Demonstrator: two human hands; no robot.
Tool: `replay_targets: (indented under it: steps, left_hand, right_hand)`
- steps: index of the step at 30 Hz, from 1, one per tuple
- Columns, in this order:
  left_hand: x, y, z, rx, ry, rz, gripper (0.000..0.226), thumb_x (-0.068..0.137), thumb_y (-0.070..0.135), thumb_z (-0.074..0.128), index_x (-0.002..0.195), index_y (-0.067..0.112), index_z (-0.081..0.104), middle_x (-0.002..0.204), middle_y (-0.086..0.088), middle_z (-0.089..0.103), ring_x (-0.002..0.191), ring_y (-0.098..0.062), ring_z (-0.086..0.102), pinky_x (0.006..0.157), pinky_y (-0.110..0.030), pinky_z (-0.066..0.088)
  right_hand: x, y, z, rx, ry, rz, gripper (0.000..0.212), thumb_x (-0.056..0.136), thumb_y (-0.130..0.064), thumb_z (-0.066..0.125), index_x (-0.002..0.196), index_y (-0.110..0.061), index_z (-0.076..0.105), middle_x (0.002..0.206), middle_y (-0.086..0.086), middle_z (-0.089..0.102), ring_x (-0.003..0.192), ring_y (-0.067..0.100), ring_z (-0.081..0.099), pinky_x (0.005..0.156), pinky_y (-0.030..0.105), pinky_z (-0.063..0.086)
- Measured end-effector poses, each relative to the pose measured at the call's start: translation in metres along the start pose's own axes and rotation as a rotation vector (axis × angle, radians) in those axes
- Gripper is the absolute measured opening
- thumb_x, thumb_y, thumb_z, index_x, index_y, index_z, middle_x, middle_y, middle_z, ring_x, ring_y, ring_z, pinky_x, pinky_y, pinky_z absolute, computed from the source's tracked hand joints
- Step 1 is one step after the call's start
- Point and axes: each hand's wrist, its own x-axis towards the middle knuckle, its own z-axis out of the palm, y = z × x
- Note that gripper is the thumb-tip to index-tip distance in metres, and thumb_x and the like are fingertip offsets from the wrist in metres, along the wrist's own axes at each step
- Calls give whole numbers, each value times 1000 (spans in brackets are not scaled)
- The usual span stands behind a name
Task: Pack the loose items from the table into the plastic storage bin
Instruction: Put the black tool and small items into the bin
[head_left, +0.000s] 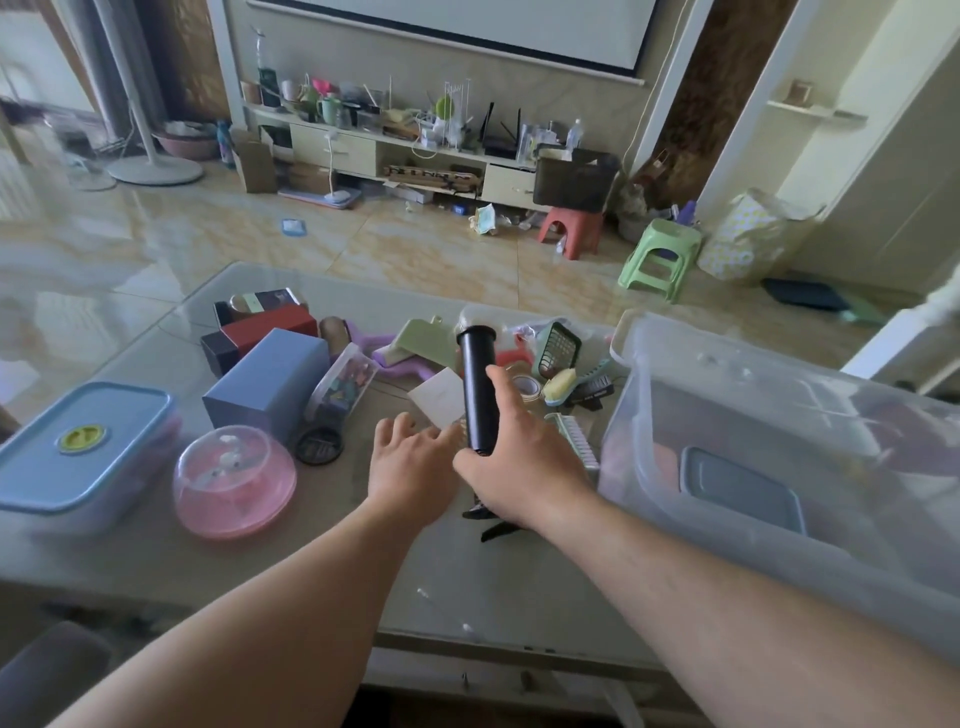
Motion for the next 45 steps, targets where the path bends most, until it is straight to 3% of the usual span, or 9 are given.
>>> replay_targets:
  steps: [4, 8, 13, 19, 24, 29, 34, 42, 45]
  left_hand:
    - [4, 14, -19, -12, 71, 11, 22, 85, 45, 51, 102, 33, 58, 97, 5, 71, 113, -26, 52, 97, -41, 36]
    - [6, 28, -58, -280, 327, 21, 32, 91, 46, 51, 120, 31, 53, 95, -4, 76, 93, -34, 67, 76, -41, 49]
    - [-19, 89, -121, -716, 346, 128, 31, 103, 45, 50, 133, 40, 49, 96, 5, 75, 89, -23, 68, 76, -40, 54]
    - [-6, 208, -131, -610, 149, 493, 54, 99, 51, 53, 148, 41, 32, 106, 12, 77, 82, -16, 71, 77, -41, 58]
    - [24, 307, -108, -422, -178, 650, 72, 91, 53, 62, 153, 41, 26, 107, 4, 76, 85, -21, 68, 85, -42, 57]
    - [40, 389, -82, -234, -399, 731, 63, 93, 41, 63, 150, 34, 37, 109, 8, 64, 97, -20, 57, 83, -29, 40]
    - [53, 442, -60, -199, -558, 716, 44, 90, 41, 70, 128, 24, 55, 108, 4, 70, 98, -23, 67, 82, -35, 52]
    - [75, 432, -14, -484, -530, 500, 44, 81, 34, 80, 118, 25, 57, 106, 0, 65, 89, -19, 62, 70, -31, 48]
    - [82, 426, -4, -553, -550, 412, 35, 86, 29, 77, 116, 21, 60, 104, -5, 68, 89, -24, 72, 76, -37, 61]
  right_hand:
    - [-18, -13, -39, 48, 10, -130, 93, 83, -44, 66, 155, -53, 7, 119, -1, 64, 94, 25, 64, 84, 41, 56]
    - [-36, 6, -126, -54, 151, -299, 92, 82, -39, 73, 154, -53, 17, 96, -9, 61, 77, 14, 61, 71, 31, 48]
    - [-46, 125, -230, -209, 287, 6, 107, 75, -26, 76, 155, -54, 11, 82, -6, 61, 73, 20, 61, 67, 35, 45]
    - [-73, 276, -271, -388, -119, 420, 99, 81, -28, 72, 152, -59, 10, 108, 4, 65, 72, 23, 71, 52, 32, 61]
    - [-69, 336, -257, -500, -305, 527, 102, 79, -30, 75, 160, -37, 11, 93, 3, 65, 74, 20, 68, 63, 36, 61]
    - [-60, 365, -239, -419, -491, 638, 116, 83, -23, 65, 155, -48, -22, 95, 16, 70, 58, 25, 70, 68, 41, 65]
    - [-50, 384, -216, -464, -816, 613, 69, 90, -28, 70, 153, -19, 43, 125, 20, 69, 55, 23, 71, 73, 36, 63]
    - [-38, 401, -199, -475, -911, 626, 79, 86, -49, 80, 145, -8, 47, 114, 19, 76, 66, 28, 69, 81, 38, 61]
    - [-30, 395, -204, -252, -665, 691, 69, 91, -35, 75, 143, -5, 40, 118, 21, 70, 69, 29, 74, 84, 44, 63]
